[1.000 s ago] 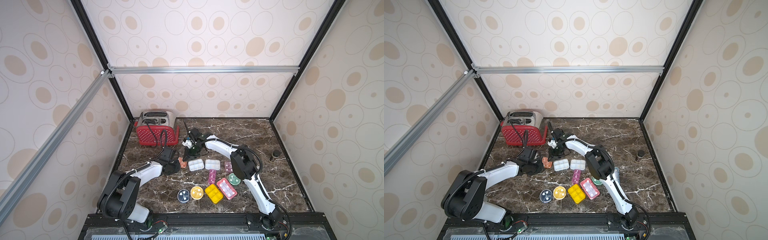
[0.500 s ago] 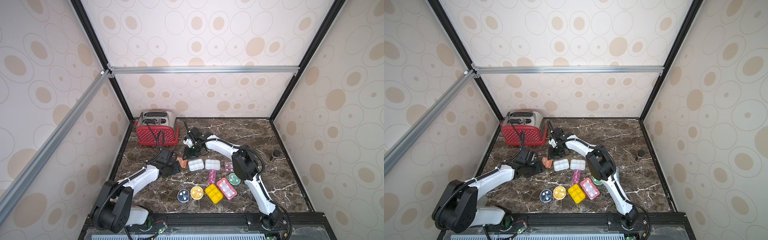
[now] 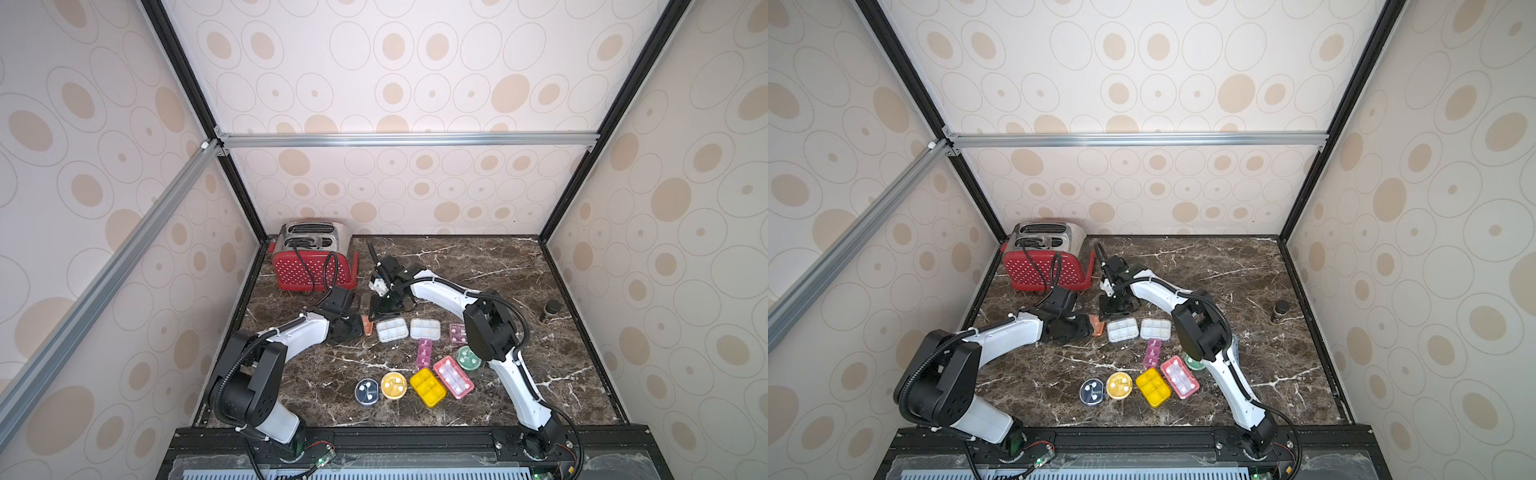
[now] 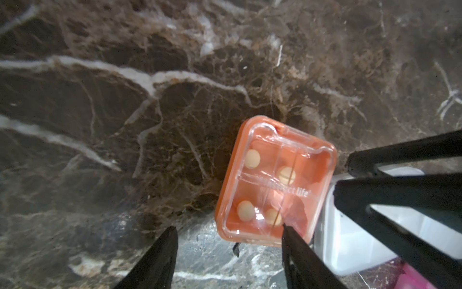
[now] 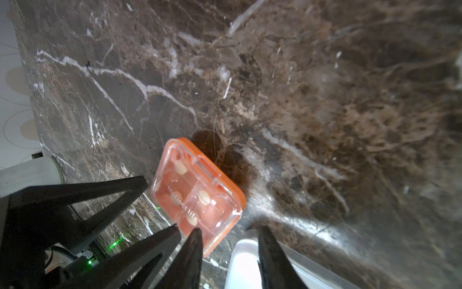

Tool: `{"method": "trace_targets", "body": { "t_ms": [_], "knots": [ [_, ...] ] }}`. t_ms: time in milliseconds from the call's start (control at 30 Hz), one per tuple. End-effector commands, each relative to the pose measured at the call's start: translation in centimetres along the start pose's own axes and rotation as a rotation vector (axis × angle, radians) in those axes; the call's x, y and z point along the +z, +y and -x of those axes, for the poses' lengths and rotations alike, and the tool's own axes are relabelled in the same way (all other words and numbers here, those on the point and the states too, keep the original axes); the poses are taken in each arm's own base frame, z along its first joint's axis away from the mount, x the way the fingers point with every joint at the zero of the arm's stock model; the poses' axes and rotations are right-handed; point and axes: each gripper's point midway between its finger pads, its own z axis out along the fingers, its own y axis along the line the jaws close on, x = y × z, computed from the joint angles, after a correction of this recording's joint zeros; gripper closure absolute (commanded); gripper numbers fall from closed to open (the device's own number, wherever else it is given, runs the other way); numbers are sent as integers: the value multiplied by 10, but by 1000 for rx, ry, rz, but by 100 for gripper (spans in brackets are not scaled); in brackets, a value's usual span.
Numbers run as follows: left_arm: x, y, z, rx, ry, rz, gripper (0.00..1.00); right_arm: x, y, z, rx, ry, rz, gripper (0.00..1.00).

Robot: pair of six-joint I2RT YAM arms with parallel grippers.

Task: Close pillboxes
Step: Close the lid on the pillbox, then reset both arms

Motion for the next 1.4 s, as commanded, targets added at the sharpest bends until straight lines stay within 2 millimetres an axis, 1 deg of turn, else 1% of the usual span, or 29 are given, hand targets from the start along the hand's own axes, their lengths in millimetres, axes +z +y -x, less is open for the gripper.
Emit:
{"method": "trace_targets", "body": {
  "t_ms": [0, 200, 300, 333, 400, 467, 567, 600, 633, 667, 733, 800, 867, 933, 967, 1033, 1133, 1167, 1233, 1267, 1367],
  "knots": [
    [-2, 0, 11, 16, -21, 19, 36, 3, 7, -2, -23, 10, -8, 61],
    [3, 0, 9, 14, -9, 15, 42, 9, 4, -6, -17, 25, -29, 63],
    [3, 0, 8, 18, -6, 16, 42, 13, 5, -9, -11, 35, -25, 64],
    [1, -1, 8, 21, -11, 14, 42, 11, 5, -9, -11, 32, -25, 65],
    [-5, -1, 10, 31, -21, 17, 37, 2, 8, -5, -26, 12, -35, 65],
    [-14, -1, 15, 49, -36, 28, 29, -12, 10, -1, -56, -11, -65, 63],
    [-32, -6, 24, 77, -59, 24, 9, -37, 8, 4, -115, -51, -132, 54],
    [-39, -9, 28, 87, -73, 16, 4, -46, 7, 6, -135, -67, -153, 50],
    [-47, -12, 33, 97, -89, 14, 1, -54, 6, 6, -155, -81, -175, 45],
    [-54, -13, 37, 104, -107, 17, 1, -64, 6, 8, -171, -101, -194, 40],
    [-70, -11, 49, 126, -163, 44, 1, -85, 1, 8, -195, -138, -244, 25],
    [-84, -8, 61, 143, -218, 83, 1, -105, -5, 6, -215, -180, -283, 15],
    [-96, -5, 73, 156, -272, 118, 1, -126, -17, 4, -211, -236, -338, 6],
    [-102, -1, 83, 151, -321, 157, 0, -147, -35, -1, -202, -304, -381, 0],
    [-102, -1, 86, 153, -334, 161, 1, -154, -43, -3, -204, -333, -390, 1],
    [-102, -2, 92, 158, -368, 161, 1, -170, -65, -8, -201, -395, -420, 1],
    [-101, 5, 101, 160, -430, 201, 1, -189, -96, -21, -191, -450, -466, 1],
    [-100, 7, 104, 167, -450, 213, 1, -194, -106, -25, -188, -470, -495, 1],
    [-99, 7, 110, 207, -501, 222, 1, -211, -127, -34, -178, -556, -575, 1],
    [-99, 8, 112, 220, -520, 229, 1, -216, -136, -38, -171, -596, -597, 1],
    [-100, 18, 116, 240, -566, 286, 1, -228, -153, -50, -165, -710, -622, 1]
  ]
}}
